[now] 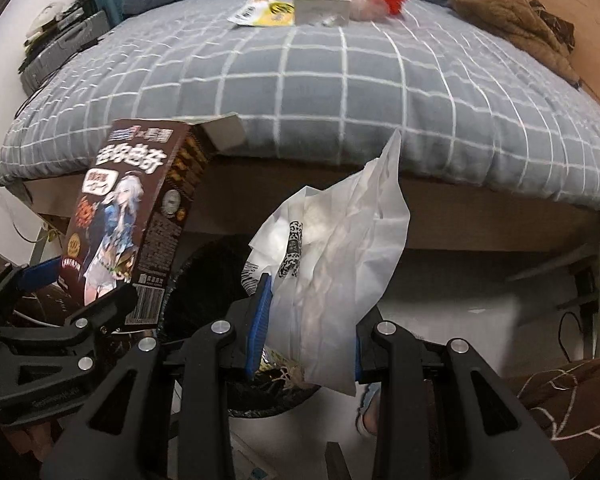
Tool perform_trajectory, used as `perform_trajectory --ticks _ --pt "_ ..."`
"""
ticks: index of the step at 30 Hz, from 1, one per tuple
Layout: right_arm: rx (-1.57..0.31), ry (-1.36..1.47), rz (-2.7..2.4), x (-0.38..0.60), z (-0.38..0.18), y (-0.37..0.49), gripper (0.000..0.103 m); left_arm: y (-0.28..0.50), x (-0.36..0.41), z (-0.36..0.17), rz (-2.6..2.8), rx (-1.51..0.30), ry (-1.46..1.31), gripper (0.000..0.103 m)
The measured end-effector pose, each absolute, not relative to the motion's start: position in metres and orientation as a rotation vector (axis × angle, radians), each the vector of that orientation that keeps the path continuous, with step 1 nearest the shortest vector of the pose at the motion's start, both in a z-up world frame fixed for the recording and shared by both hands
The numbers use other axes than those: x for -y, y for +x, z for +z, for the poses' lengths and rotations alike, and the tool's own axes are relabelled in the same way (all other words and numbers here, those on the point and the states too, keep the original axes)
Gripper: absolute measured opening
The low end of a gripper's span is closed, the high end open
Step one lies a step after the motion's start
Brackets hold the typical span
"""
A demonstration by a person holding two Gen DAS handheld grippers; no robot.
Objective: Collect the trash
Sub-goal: 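Carry the cookie box and white bag in both tools over the bin, then open left tool to drop the cookie box while right tool drops the white bag into bin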
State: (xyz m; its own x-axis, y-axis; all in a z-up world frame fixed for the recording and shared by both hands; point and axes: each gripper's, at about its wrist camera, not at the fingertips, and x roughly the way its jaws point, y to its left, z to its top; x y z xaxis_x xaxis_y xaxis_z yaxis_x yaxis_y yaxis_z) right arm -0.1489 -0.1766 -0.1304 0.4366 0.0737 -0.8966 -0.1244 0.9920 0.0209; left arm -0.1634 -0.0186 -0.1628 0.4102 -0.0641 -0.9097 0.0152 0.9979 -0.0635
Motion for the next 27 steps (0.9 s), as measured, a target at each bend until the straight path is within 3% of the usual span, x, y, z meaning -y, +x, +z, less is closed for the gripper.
perform_trajectory --ticks 21,27 --pt "-1.201 -0.047 0.111 0.191 -0.162 -0.150 0.031 -0.139 0.031 -0.207 -0.079 -1.258 -0.040 0.090" --pt "-1.188 -0.057 0.127 0.182 -0.165 -0.151 0.031 -0.152 0.028 -0.195 -0.061 -1.211 -0.020 0.097"
